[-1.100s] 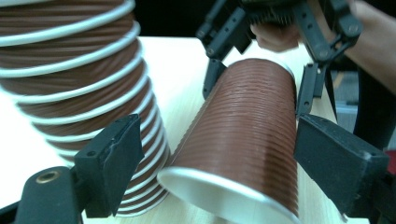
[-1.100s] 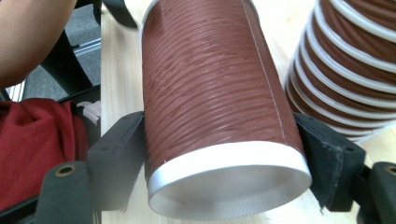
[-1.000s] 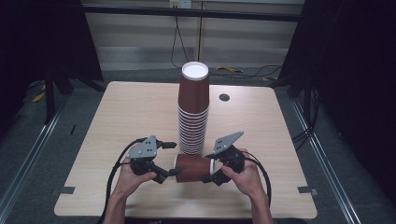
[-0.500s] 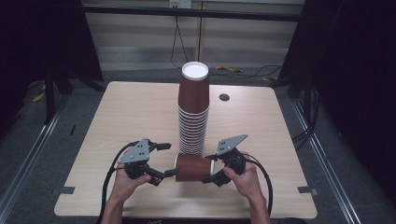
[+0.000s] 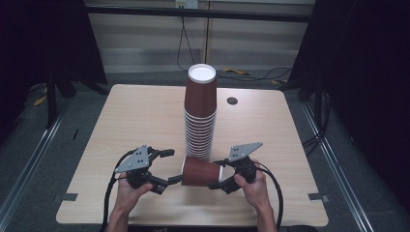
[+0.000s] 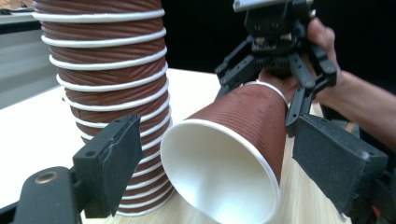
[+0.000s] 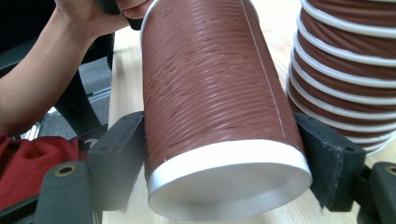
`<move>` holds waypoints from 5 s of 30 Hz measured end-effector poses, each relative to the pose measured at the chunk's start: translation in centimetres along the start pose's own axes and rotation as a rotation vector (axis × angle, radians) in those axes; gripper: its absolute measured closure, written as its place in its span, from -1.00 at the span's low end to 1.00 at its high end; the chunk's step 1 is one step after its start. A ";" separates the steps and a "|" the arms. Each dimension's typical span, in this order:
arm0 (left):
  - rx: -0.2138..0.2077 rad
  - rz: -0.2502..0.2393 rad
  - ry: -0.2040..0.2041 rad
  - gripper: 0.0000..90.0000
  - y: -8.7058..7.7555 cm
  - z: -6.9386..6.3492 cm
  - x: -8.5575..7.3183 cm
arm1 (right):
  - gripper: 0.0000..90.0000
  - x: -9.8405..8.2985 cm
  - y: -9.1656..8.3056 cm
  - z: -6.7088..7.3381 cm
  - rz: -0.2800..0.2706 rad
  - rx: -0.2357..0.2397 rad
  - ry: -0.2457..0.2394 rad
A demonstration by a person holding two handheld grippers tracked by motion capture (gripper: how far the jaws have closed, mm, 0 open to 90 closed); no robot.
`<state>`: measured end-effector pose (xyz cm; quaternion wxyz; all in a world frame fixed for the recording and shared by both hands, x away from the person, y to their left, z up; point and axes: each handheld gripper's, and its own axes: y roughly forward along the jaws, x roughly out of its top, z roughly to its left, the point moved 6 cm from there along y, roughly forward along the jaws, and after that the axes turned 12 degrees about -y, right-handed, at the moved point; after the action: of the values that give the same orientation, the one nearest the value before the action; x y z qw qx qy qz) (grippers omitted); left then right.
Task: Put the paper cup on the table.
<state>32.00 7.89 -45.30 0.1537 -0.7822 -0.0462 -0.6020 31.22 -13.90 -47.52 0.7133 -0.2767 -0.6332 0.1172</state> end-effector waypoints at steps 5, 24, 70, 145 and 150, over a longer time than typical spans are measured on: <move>-0.015 -0.026 -0.018 -0.66 -0.1 0.0 -0.3 | -0.51 0.0 -0.3 -0.2 -0.063 -0.002 0.000; -0.073 -0.020 -0.057 -0.66 0.7 -0.6 -1.3 | -0.51 0.1 0.0 0.5 -0.170 0.046 -0.020; -0.134 0.071 -0.080 -0.92 4.0 -0.9 -1.3 | -0.51 0.3 0.2 0.9 -0.175 0.084 -0.050; 0.153 0.325 -0.104 -0.87 -2.3 4.3 -2.0 | -0.71 -5.1 -4.0 -2.9 -0.357 -0.727 0.057; 0.209 0.371 -0.127 -0.87 -2.9 5.6 -1.8 | -0.70 -5.3 -3.1 -3.1 -0.337 -0.747 0.052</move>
<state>35.92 12.50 -47.78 0.3389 -0.7933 0.0270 -0.5050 32.72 -19.94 -50.41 0.5886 -0.4119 -0.6504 -0.2465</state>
